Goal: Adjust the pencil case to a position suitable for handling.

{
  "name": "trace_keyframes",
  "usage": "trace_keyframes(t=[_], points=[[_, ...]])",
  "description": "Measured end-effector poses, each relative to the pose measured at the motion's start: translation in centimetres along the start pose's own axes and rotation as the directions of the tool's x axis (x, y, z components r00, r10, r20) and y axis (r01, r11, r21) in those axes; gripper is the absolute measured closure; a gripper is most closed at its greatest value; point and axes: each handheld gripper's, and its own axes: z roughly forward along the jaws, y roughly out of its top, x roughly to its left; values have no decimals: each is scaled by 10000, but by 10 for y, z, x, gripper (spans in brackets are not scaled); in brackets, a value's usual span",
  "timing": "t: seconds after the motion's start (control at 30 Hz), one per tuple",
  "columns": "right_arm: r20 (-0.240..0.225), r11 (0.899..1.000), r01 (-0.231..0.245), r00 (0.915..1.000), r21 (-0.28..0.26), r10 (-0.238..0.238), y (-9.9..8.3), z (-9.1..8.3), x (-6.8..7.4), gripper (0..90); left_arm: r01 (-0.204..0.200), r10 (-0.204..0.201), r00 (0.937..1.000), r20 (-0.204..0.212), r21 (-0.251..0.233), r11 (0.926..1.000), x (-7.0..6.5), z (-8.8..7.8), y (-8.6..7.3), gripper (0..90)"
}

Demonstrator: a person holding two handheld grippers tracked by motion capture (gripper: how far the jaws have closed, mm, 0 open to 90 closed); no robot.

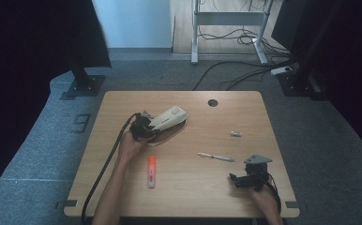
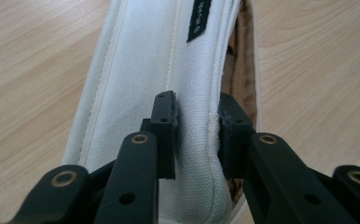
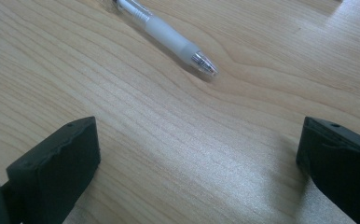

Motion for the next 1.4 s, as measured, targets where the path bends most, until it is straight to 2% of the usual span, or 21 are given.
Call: trace_keyframes(t=[0.1, 0.3, 0.37, 0.4, 0.5, 0.57, 0.8, 1.07, 1.4], points=[[0, 10000, -2, 10000, 2, 2, 0, 0, 0, 0, -28, 28, 10000, -38, -93, 10000, -4, -6, -2, 737], [-2, 10000, -1, 10000, 1, 1, 0, 0, 0, 0, 304, -301, 9995, 98, -339, 9990, -7, -16, -9, 754], [-1, 10000, -2, 10000, 2, 2, 0, 0, 0, 0, 303, -300, 9995, 96, -358, 9989, -8, -17, -10, 755], [-2, 10000, -2, 10000, 0, 2, 0, 0, 0, 0, 494, -486, 9986, 189, -441, 9978, -8, -21, -14, 756], [-1, 10000, -2, 10000, 0, 2, 0, 0, 0, 0, 628, -616, 9978, 250, -525, 9966, -8, -24, -17, 757], [0, 10000, -5, 10000, 2, 5, 0, 0, 0, 0, 914, -887, 9952, 419, -664, 9936, -8, -30, -22, 758], [0, 10000, -4, 10000, 2, 4, 0, 0, 0, 0, 1306, -1249, 9900, 653, -913, 9872, -8, -41, -34, 758], [-2, 10000, -5, 10000, 3, 5, 0, 0, 0, 0, 1203, -1127, 9909, 734, -1082, 9868, -11, -48, -43, 758], [-1, 10000, -7, 10000, 4, 7, 0, 0, 0, 0, 1239, -1157, 9904, 758, -1145, 9857, -10, -54, -44, 757]])
